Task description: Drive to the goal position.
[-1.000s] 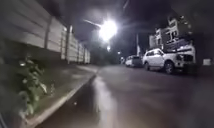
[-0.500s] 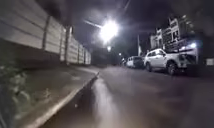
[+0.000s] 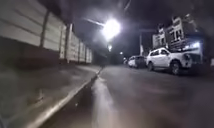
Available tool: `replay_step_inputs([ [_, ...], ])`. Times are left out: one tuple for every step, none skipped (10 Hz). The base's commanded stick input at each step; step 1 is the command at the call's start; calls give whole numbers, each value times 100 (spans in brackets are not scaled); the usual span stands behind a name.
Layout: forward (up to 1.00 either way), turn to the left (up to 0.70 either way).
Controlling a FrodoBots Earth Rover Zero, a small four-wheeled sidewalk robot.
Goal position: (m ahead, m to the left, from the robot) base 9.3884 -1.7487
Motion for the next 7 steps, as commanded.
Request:
replay_step_inputs([
  [50,0],
  [50,0],
  [50,0],
  [50,0],
  [50,0],
  [50,0],
  [50,0],
])
